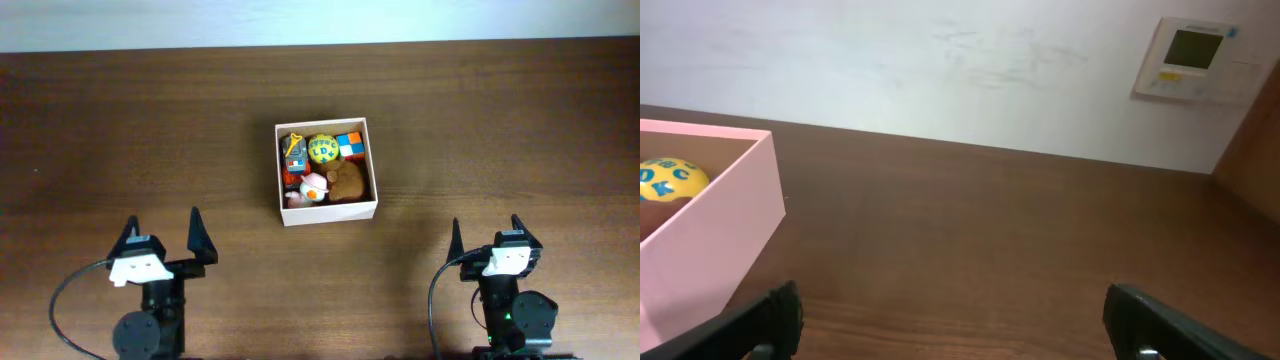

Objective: Pack container

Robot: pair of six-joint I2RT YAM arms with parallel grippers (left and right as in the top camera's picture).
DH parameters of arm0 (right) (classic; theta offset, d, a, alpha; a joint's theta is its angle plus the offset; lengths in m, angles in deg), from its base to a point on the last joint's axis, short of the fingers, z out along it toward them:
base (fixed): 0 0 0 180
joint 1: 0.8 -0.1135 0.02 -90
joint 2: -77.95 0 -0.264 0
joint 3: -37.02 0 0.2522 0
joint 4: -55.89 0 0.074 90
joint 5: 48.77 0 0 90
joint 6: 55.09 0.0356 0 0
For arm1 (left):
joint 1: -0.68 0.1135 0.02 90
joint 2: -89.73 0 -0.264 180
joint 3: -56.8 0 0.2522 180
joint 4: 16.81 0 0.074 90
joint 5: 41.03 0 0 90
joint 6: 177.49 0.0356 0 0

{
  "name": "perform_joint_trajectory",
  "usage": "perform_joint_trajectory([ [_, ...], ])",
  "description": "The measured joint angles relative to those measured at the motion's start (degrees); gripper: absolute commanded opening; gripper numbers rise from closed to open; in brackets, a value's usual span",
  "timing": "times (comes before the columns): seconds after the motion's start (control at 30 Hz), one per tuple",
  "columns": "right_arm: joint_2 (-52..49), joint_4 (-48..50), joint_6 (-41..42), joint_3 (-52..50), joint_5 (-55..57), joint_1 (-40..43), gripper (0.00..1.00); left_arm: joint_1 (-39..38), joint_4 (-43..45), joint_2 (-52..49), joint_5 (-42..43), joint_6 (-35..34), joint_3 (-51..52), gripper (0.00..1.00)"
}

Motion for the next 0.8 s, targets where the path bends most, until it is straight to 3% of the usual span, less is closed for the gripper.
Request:
perform_joint_trajectory([
  [0.57,0.00,0.02,-0.04,0.00,0.00,0.00,0.99,0.00,2.93,6.67,0.15,-0.02,8.87,0.99],
  [0.8,0.00,0.00,-0.02,0.00,0.00,0.00,0.99,0.00,-1.88,6.71,0.15,0.00,9.22,0.99],
])
